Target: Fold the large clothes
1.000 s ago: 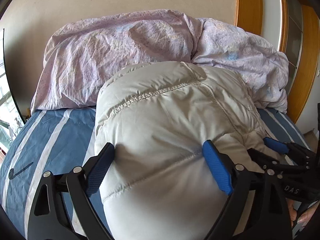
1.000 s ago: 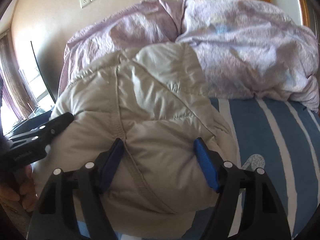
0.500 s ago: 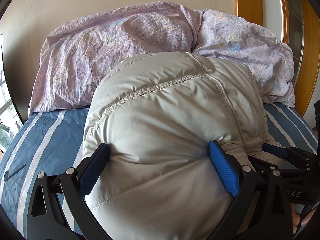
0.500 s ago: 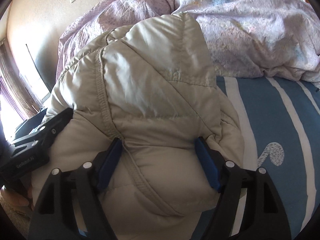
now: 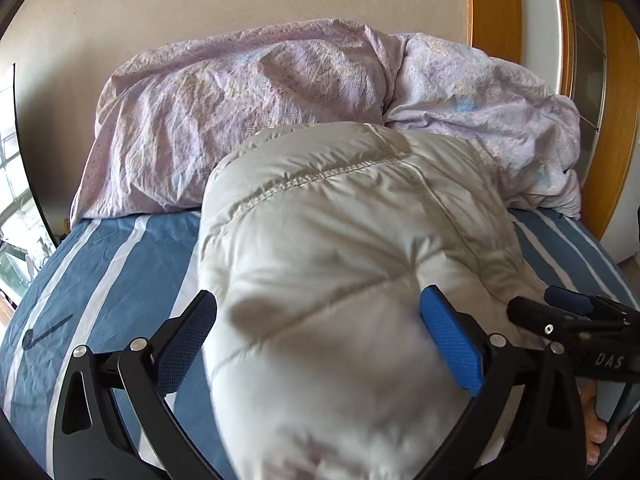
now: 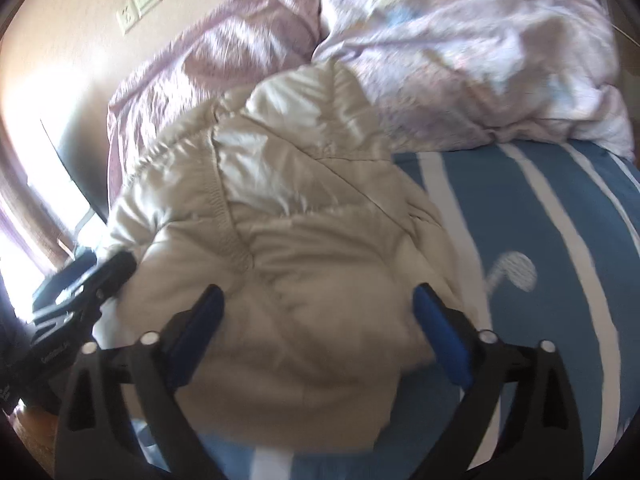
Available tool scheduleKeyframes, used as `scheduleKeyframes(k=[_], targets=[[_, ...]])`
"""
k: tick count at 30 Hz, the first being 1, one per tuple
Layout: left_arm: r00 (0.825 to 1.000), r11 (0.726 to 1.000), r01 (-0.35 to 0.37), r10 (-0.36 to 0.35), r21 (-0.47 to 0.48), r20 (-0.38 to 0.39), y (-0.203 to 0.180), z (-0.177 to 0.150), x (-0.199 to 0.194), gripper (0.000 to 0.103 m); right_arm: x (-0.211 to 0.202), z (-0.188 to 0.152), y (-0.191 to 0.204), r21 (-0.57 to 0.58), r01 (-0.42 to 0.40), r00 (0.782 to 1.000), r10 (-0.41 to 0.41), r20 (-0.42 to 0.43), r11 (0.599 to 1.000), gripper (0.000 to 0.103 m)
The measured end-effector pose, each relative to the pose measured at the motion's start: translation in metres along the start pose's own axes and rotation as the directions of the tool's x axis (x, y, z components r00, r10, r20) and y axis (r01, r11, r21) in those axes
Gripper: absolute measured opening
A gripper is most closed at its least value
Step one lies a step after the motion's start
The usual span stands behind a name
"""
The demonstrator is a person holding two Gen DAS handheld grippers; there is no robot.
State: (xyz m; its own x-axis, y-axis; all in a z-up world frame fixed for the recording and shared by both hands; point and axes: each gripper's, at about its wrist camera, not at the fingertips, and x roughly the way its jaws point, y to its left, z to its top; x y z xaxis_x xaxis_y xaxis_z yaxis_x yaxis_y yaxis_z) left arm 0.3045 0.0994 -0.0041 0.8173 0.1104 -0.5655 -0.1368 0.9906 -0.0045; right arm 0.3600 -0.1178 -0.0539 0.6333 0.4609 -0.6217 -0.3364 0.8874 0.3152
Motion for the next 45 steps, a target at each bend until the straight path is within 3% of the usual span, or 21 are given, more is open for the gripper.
scheduleKeyframes(k=[8, 14, 25, 35, 45], targets=[[0.998, 0.999, 0.001, -0.003, -0.037, -0.058, 0.021, -0.026, -0.065, 0.102, -0.069, -0.037, 0.009, 0.079, 0.075, 0.997, -0.077, 0.030, 0.994, 0.101], [0.999, 1.000, 0.002, -0.004, -0.026, -0.052, 0.023, -0.050, -0.110, 0.102, -0.114, -0.064, 0.015, 0.106, 0.080, 0.992, -0.089, 0.088, 0.991, 0.101], [0.999, 1.000, -0.008, 0.007, -0.020, -0.041, 0.018, -0.084, -0.163, 0.102, -0.162, -0.105, 0.024, 0.087, 0.067, 0.990, -0.077, 0.116, 0.994, 0.101], [0.996, 0.996, 0.069, -0.073, -0.061, -0.056, 0.016, -0.090, -0.182, 0.102, -0.180, -0.128, 0.029, 0.115, -0.009, 0.996, -0.001, 0.094, 0.993, 0.101], [0.993, 0.993, 0.092, -0.097, -0.078, -0.068, 0.014, -0.093, -0.186, 0.102, -0.192, -0.131, 0.036, 0.108, -0.017, 0.994, 0.005, 0.108, 0.994, 0.101]])
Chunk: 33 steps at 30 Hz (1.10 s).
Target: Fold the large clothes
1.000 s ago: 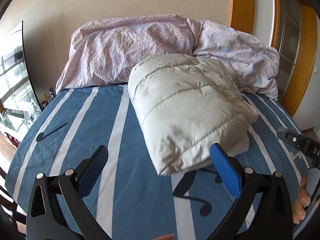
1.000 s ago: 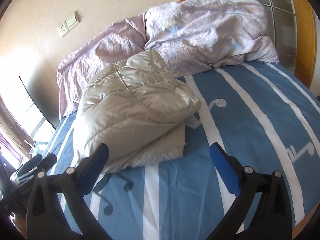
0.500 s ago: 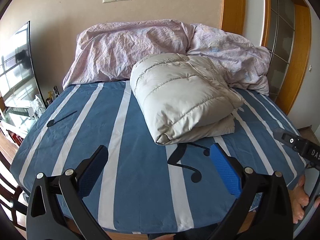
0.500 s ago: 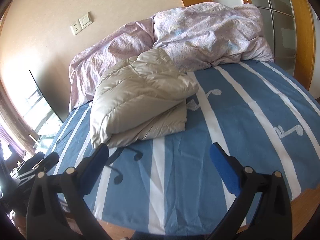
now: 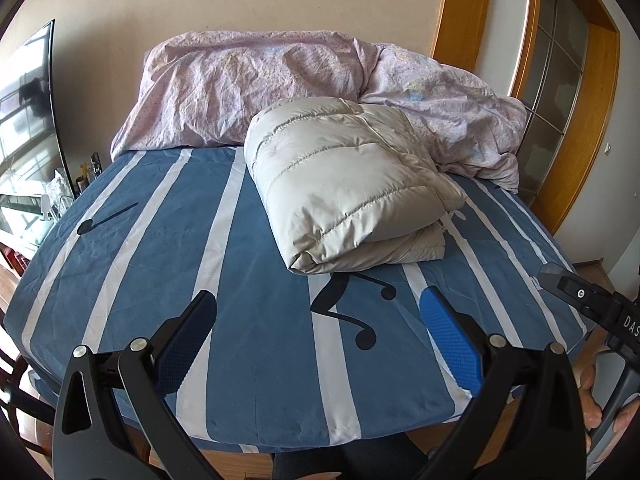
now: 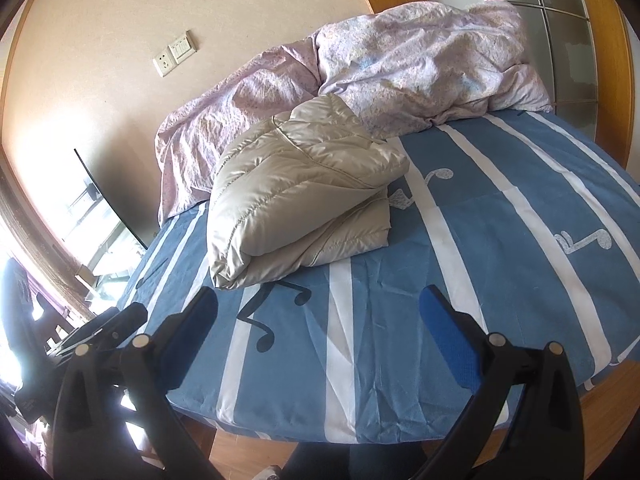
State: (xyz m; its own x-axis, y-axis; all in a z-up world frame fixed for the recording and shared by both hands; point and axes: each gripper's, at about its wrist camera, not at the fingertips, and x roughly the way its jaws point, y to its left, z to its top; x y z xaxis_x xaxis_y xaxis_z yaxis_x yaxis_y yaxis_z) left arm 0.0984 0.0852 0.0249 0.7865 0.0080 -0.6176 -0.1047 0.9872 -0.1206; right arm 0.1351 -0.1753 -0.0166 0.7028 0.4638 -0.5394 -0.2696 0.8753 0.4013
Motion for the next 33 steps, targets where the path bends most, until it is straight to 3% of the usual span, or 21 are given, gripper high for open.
scheduleKeyframes(k=[22, 33], targets=[[0.999, 0.999, -0.032, 0.032, -0.007, 0.003, -0.001, -0.003, -0.010, 0.102, -0.030, -0.006, 0.015, -0.064, 0.146, 0.987, -0.141, 0.073, 0.987, 0.101], [0.999, 0.999, -0.033, 0.033, -0.003, -0.001, -0.002, -0.004, -0.011, 0.102, -0.034, -0.007, 0.015, -0.070, 0.149, 0.986, -0.143, 0.083, 0.986, 0.101]])
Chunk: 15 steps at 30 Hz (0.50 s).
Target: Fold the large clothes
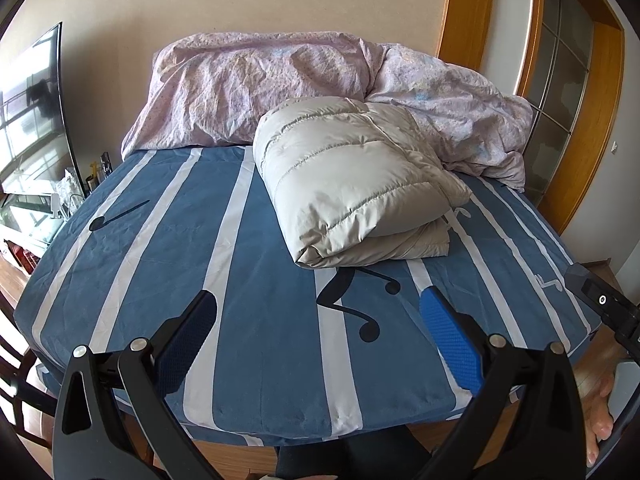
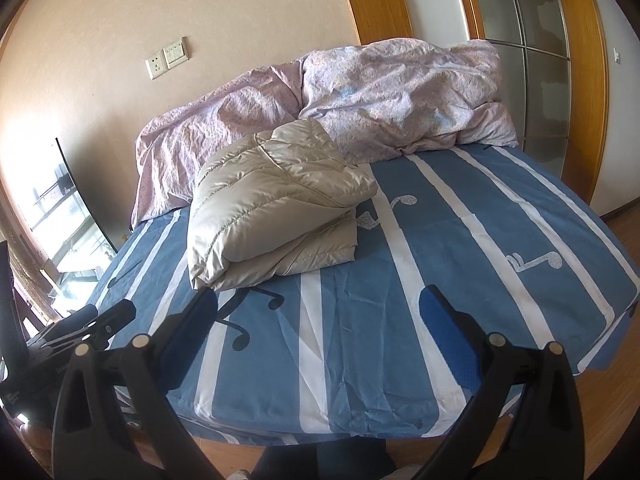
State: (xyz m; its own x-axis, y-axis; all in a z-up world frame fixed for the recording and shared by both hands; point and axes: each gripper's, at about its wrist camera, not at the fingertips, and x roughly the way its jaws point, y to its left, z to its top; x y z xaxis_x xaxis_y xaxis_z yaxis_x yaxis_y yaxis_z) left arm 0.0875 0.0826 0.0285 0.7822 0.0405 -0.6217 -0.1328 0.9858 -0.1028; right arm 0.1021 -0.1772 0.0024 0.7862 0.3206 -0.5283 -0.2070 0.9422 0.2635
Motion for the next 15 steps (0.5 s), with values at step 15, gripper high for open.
scheduleKeyframes(k=[15], targets=[[1.000, 1.000, 0.014, -0.014, 0.010, -0.016, -0.0023, 0.0008, 0.0055, 0.102, 0.0047, -0.0020, -0.0032, 0.016, -0.001, 1.000, 0.002, -0.019, 1.000, 0.101]])
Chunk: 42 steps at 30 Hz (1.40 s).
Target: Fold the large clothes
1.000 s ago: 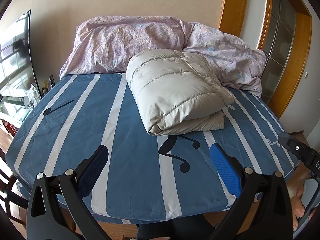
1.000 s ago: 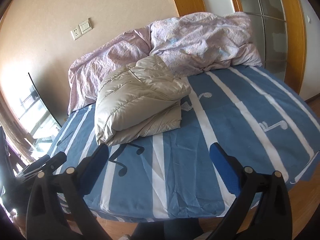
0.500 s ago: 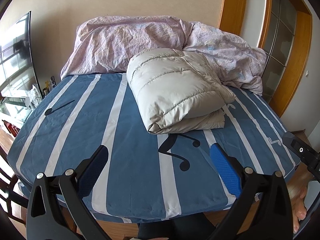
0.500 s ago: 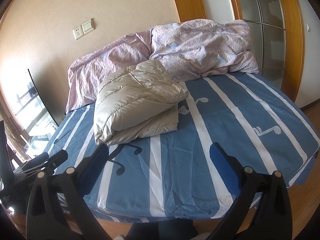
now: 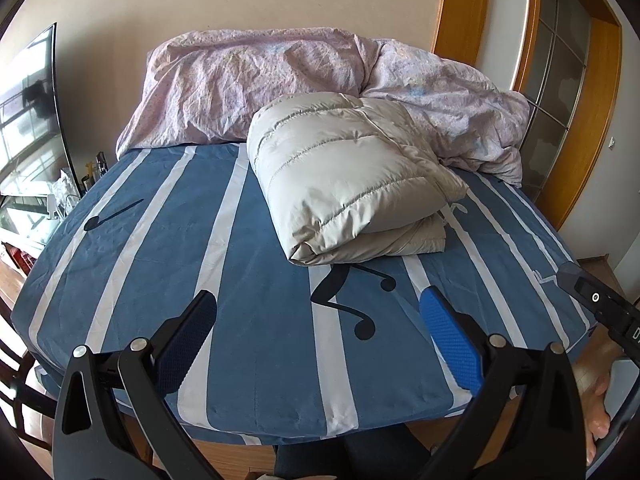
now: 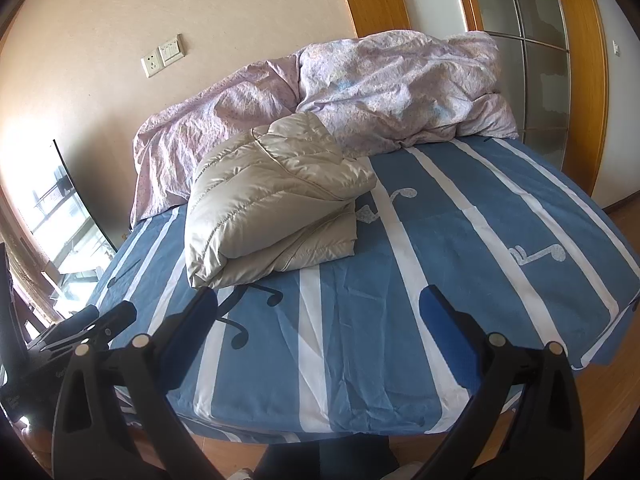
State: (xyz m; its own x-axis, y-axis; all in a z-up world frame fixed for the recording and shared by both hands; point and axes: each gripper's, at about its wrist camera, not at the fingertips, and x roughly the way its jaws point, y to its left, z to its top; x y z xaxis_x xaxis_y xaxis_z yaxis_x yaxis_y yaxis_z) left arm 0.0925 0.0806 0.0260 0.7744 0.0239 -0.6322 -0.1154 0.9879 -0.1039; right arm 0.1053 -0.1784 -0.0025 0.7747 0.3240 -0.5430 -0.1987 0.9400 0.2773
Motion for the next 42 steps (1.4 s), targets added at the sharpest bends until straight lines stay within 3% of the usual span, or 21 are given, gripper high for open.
scheduleKeyframes(k=[13, 42], targets=[[0.999, 0.999, 0.042, -0.042, -0.006, -0.008, -0.0030, 0.0013, 0.0024, 0.102, 0.0031, 0.0005, -0.0014, 0.004, 0.002, 1.000, -0.002, -0.005, 1.000, 0.101], [0.999, 0.999, 0.046, -0.046, 0.000, -0.008, -0.0093, 0.0019, 0.0037, 0.102, 0.0062, 0.0001, -0.0047, 0.008, 0.006, 1.000, -0.006, -0.002, 1.000, 0.101]])
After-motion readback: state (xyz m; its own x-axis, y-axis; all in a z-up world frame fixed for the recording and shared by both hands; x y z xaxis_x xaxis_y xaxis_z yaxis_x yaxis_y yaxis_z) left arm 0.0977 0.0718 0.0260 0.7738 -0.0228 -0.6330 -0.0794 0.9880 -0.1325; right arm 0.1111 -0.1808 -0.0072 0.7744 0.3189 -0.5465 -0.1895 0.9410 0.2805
